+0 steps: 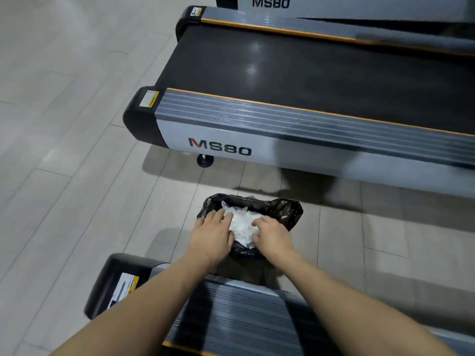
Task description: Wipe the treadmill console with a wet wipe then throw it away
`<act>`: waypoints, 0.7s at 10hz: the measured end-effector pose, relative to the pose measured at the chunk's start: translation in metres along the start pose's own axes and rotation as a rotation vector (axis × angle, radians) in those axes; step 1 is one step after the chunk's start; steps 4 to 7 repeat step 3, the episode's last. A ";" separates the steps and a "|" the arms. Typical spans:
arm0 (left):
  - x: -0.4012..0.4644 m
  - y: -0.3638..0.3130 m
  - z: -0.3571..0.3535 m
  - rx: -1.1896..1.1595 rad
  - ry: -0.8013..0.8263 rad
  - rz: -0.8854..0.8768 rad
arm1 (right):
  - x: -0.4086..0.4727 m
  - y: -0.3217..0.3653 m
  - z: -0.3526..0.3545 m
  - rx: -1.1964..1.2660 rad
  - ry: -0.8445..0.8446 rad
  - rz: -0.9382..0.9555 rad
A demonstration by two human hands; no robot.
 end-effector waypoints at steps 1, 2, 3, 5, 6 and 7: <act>-0.015 -0.003 0.010 0.004 0.041 -0.004 | -0.018 -0.004 0.010 0.021 0.041 -0.057; -0.037 -0.012 0.058 -0.007 0.049 -0.019 | -0.046 0.009 0.061 -0.010 0.045 -0.086; -0.065 -0.023 0.135 -0.016 -0.007 -0.053 | -0.078 0.037 0.130 -0.022 0.010 -0.066; -0.065 -0.023 0.135 -0.016 -0.007 -0.053 | -0.078 0.037 0.130 -0.022 0.010 -0.066; -0.065 -0.023 0.135 -0.016 -0.007 -0.053 | -0.078 0.037 0.130 -0.022 0.010 -0.066; -0.065 -0.023 0.135 -0.016 -0.007 -0.053 | -0.078 0.037 0.130 -0.022 0.010 -0.066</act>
Point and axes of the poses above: each hand's wrist, its own x-axis towards the middle knuckle, its own z-axis out of the back of the hand, y = z × x, the point moved 10 cm from there along x, towards the middle knuckle
